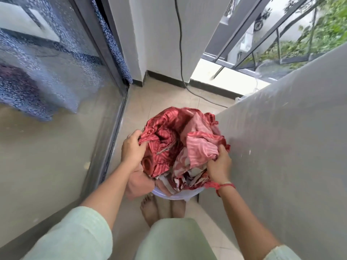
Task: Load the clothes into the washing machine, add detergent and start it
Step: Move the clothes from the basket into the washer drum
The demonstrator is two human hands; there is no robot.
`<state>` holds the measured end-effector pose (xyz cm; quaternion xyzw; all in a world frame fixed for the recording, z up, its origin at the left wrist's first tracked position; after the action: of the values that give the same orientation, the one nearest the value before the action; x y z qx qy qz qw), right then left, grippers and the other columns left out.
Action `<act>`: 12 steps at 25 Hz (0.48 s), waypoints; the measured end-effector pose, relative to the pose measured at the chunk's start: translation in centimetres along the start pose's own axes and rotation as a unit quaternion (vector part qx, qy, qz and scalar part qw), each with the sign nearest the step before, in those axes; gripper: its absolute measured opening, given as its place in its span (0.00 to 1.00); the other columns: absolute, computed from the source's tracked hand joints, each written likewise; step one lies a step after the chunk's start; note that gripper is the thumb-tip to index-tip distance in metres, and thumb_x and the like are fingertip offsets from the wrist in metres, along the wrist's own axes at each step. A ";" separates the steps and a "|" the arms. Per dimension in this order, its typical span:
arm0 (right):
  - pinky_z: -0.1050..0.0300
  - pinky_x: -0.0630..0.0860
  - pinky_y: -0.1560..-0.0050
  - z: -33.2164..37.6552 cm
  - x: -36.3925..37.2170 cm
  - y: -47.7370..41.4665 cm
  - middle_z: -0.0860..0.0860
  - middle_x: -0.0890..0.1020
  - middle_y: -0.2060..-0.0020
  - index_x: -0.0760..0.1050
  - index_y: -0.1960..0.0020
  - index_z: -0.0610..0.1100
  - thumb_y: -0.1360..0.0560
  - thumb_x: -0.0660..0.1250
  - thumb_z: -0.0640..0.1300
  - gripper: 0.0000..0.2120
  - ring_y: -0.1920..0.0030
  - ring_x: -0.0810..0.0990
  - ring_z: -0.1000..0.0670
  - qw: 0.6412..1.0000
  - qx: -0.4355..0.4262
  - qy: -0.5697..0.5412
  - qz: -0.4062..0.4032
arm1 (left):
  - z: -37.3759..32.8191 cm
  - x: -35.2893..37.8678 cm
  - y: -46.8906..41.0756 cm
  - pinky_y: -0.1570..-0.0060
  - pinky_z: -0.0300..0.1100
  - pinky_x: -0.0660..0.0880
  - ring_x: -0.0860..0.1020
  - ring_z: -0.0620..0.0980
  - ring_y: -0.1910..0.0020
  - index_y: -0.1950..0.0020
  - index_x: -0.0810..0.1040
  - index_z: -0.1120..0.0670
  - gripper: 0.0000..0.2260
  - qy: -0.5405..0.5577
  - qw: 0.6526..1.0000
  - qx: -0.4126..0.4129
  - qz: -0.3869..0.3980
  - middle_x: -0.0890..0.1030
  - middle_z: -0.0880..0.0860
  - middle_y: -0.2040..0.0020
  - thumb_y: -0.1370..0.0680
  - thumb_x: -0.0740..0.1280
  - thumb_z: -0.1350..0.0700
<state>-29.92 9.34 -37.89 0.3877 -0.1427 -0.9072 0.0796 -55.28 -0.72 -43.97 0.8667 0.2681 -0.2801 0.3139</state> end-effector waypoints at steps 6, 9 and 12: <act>0.55 0.68 0.47 3.4 -6.9 2.8 0.39 0.74 0.46 0.72 0.41 0.38 0.32 0.67 0.32 0.20 0.43 0.74 0.39 0.991 0.033 0.103 0.083 | -11.3 -8.9 4.5 0.61 0.49 0.75 0.79 0.57 0.61 0.52 0.78 0.55 0.09 -0.007 0.992 0.123 -0.033 0.82 0.57 0.61 0.28 0.71 0.53; 0.54 0.61 0.32 9.0 -9.6 5.2 0.39 0.67 0.35 0.69 0.36 0.40 0.31 0.69 0.32 0.25 0.33 0.66 0.40 0.995 -0.032 0.072 0.055 | -16.7 -13.0 6.1 0.62 0.46 0.74 0.79 0.56 0.61 0.57 0.79 0.54 0.09 -0.053 0.986 0.155 0.007 0.82 0.56 0.62 0.30 0.73 0.51; 0.60 0.54 0.31 14.8 -11.6 7.9 0.46 0.57 0.27 0.63 0.29 0.46 0.29 0.69 0.34 0.31 0.28 0.59 0.48 0.988 -0.106 0.049 0.098 | -20.8 -15.7 8.6 0.61 0.46 0.74 0.78 0.56 0.59 0.61 0.76 0.53 0.10 -0.132 0.974 0.170 0.068 0.81 0.55 0.62 0.32 0.73 0.49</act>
<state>-32.43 7.73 -17.76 0.4050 -0.0788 -0.8851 0.2152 -54.16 3.54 -16.96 0.8790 0.1137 -0.4114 0.2126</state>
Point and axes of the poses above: each hand's wrist, its own y-axis away from the middle knuckle, its own x-axis out of the palm, z = x × y, the point moved 3 cm from there along -y, towards the middle knuckle
